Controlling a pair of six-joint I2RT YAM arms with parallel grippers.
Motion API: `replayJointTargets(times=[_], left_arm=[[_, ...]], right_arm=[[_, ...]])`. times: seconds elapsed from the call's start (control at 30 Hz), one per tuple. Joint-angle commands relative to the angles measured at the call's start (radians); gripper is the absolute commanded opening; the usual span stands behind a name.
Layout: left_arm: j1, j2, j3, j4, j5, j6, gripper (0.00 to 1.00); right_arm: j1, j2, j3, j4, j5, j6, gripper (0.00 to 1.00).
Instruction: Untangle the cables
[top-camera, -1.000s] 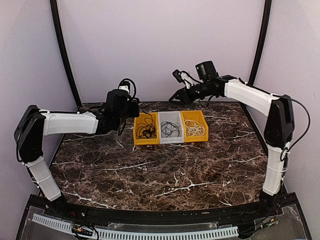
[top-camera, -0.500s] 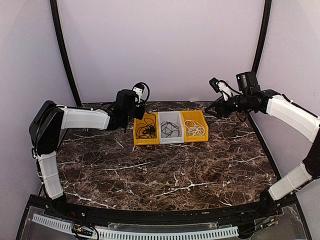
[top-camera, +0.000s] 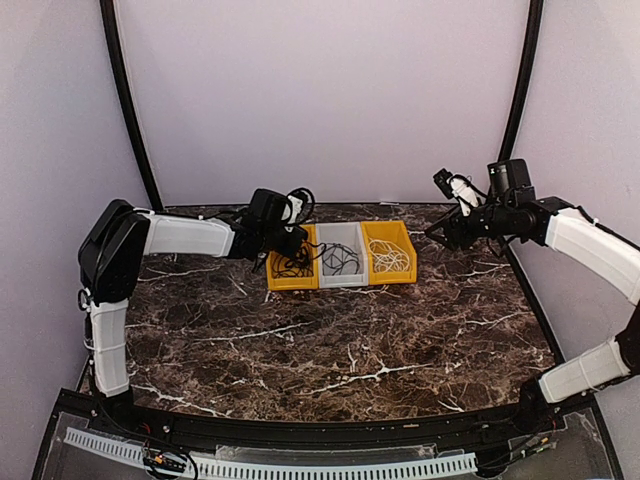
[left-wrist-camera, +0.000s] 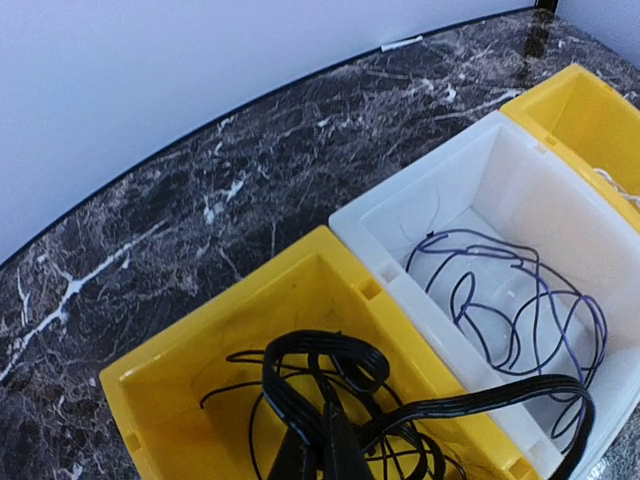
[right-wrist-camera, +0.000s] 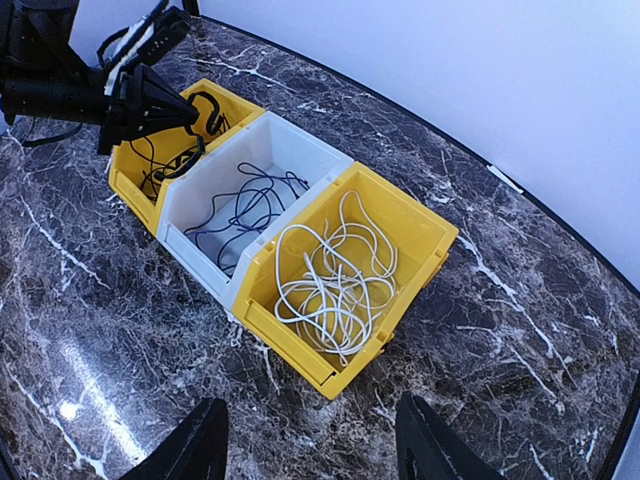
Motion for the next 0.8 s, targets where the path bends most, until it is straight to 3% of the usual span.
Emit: replayJointTargets(times=[0.0, 0.17, 0.4, 0.6, 0.77], left_arm=[[-0.004, 0.028, 0.067, -0.146, -0.015, -0.048, 0.00], [0.002, 0.039, 0.109, -0.242, -0.120, -0.089, 0.00], [0.002, 0.078, 0.182, -0.345, -0.124, -0.077, 0.00], [0.002, 0.080, 0.223, -0.375, -0.098, -0.108, 0.29], [0.002, 0.058, 0.277, -0.447, -0.117, -0.130, 0.38]], right_arm=[[-0.004, 0.012, 0.003, 0.053, -0.028, 0.009, 0.59], [-0.004, 0.022, 0.005, 0.055, -0.042, 0.012, 0.59], [-0.004, 0.033, 0.011, 0.058, -0.046, 0.014, 0.60], [-0.004, 0.037, 0.028, 0.048, -0.041, 0.009, 0.60], [-0.011, 0.051, 0.067, 0.026, 0.024, -0.017, 0.65]])
